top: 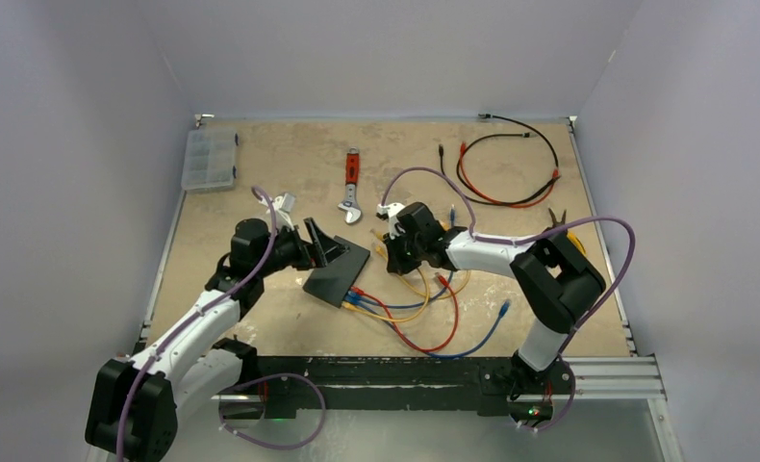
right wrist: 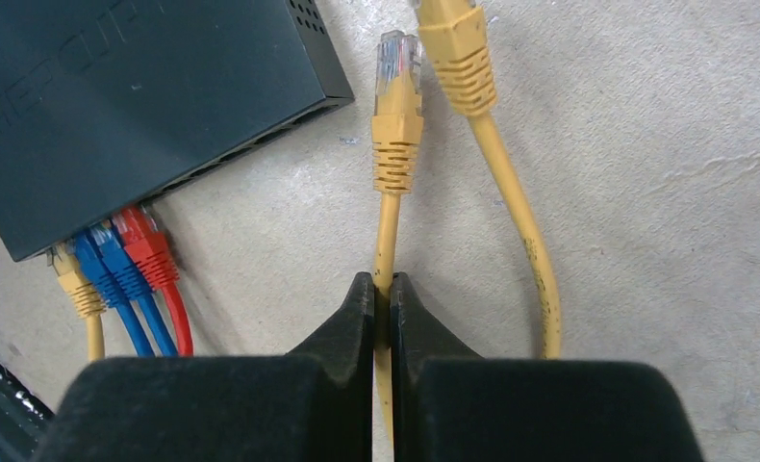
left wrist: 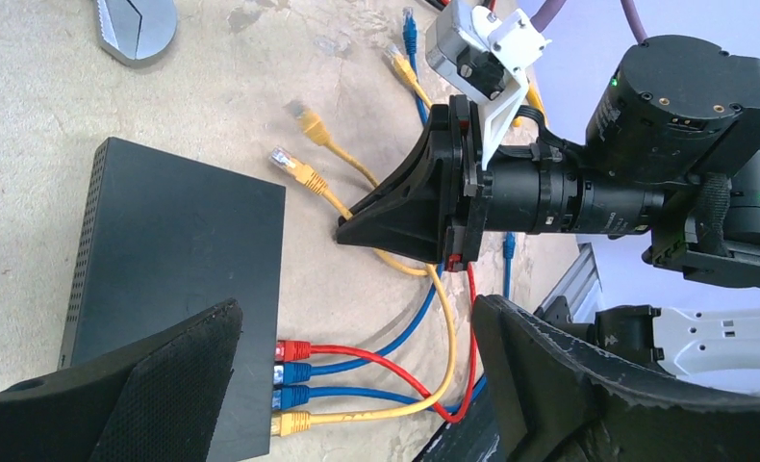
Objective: Pull the plug from the switch port
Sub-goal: Pick up the connector from the center of the board.
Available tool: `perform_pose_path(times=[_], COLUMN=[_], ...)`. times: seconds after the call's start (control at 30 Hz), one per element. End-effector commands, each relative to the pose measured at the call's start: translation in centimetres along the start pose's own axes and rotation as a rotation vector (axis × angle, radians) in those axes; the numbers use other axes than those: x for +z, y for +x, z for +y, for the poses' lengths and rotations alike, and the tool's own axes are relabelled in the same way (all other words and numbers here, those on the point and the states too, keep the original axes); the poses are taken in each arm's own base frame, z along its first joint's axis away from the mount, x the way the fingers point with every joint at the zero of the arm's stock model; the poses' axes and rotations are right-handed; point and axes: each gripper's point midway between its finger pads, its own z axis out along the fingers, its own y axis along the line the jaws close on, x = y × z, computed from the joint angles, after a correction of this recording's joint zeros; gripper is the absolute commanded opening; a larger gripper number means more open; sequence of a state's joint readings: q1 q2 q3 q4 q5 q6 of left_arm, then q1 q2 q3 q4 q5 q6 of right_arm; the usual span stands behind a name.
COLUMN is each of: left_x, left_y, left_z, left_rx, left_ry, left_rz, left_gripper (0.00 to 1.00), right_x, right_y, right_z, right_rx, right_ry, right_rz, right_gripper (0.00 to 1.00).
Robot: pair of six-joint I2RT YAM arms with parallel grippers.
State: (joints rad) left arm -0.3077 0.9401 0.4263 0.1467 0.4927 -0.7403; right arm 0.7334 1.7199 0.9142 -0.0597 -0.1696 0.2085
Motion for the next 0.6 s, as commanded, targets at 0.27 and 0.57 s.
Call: perform_pose_path(times=[0.27, 0.57], left_x=[-1.0, -1.5], left_y=[-1.7, -1.7], left_z=[0.5, 2.2], left_rx=[0.084, 0.122], left_ry=[-0.073, -0.176], left_rz=[-0.052, -0.034], left_gripper=[0.91, 0.91], right_x=[-4.1, -10.6], right_y=[-6.8, -13.1], right_z=[5.1, 8.8], right_rx=[-0.041, -0.059], right_ry=[-0.193, -0.312], right_rz=[-0.166, -0.367], right_gripper=[0.00, 0.00])
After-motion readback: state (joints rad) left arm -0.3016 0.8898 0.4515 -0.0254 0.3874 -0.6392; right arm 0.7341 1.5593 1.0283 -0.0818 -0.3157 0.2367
